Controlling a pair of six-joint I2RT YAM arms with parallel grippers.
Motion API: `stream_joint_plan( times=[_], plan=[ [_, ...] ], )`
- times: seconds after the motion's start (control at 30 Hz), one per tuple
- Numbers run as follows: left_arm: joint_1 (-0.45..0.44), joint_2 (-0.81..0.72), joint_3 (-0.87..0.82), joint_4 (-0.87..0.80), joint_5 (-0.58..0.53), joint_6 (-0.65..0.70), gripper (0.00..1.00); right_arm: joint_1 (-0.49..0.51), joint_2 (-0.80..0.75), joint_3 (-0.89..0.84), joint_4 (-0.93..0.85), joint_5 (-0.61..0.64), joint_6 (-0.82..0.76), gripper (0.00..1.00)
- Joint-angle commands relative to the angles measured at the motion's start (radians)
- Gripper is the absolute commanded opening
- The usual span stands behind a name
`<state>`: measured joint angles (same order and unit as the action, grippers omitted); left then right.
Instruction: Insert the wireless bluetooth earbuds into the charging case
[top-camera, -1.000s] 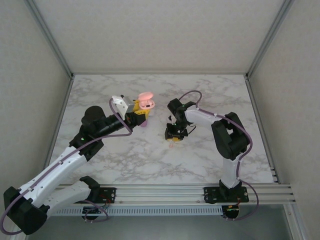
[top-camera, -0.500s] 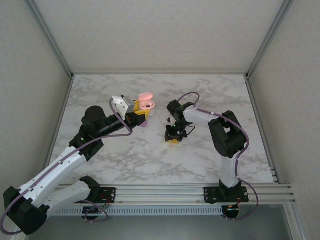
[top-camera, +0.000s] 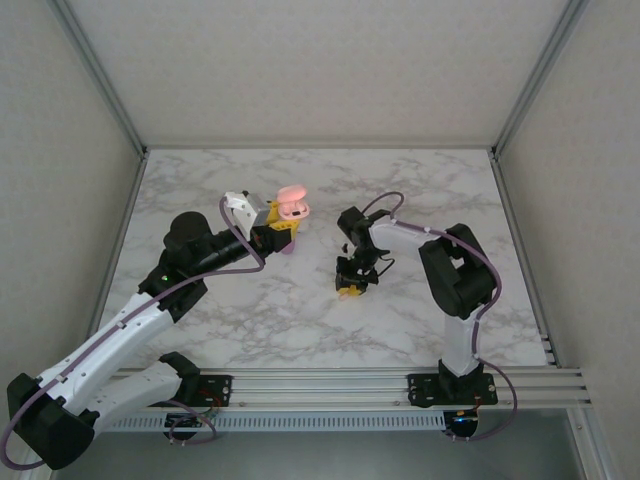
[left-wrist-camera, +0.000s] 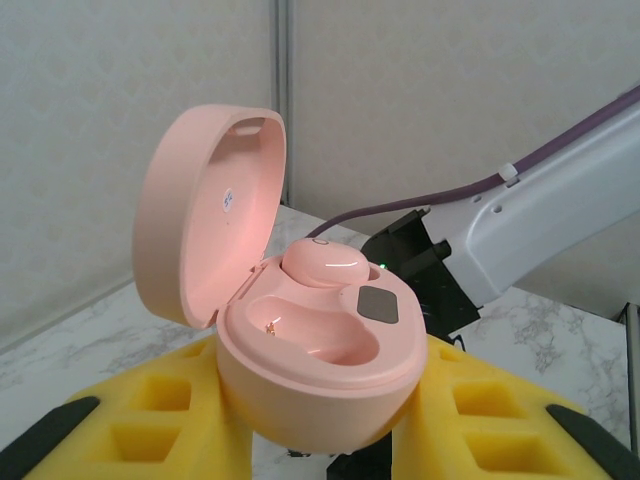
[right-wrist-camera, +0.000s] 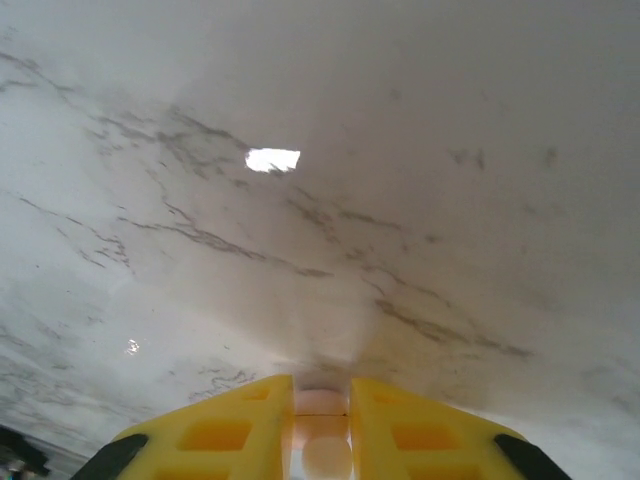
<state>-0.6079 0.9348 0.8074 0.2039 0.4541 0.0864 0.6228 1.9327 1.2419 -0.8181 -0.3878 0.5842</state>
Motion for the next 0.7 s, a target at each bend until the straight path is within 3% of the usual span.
stream_joint_plan(
  times=[0.0, 0.1, 0.2, 0.37, 0.47, 0.67],
  plan=[
    [-0.001, -0.013, 0.007, -0.001, 0.0, 0.017, 0.17, 0.008, -0.048, -0.035, 0.004, -0.031, 0.137, 0.22],
    [-0.001, -0.018, 0.007, -0.004, 0.0, 0.017, 0.17, 0.006, -0.062, -0.026, -0.006, -0.017, 0.146, 0.23],
    [-0.002, -0.019, 0.012, -0.013, 0.0, 0.019, 0.17, 0.008, -0.084, 0.012, -0.043, 0.017, 0.125, 0.32],
    [-0.002, -0.031, 0.011, -0.015, -0.01, 0.018, 0.17, 0.009, -0.118, 0.073, -0.116, 0.171, -0.073, 0.37],
    [-0.001, -0.042, 0.014, -0.027, -0.018, 0.026, 0.17, 0.01, -0.132, 0.063, -0.04, 0.098, -0.216, 0.4],
    [-0.001, -0.06, 0.022, -0.051, -0.035, 0.031, 0.17, 0.009, -0.036, 0.127, -0.02, 0.017, -0.337, 0.44]
  ],
)
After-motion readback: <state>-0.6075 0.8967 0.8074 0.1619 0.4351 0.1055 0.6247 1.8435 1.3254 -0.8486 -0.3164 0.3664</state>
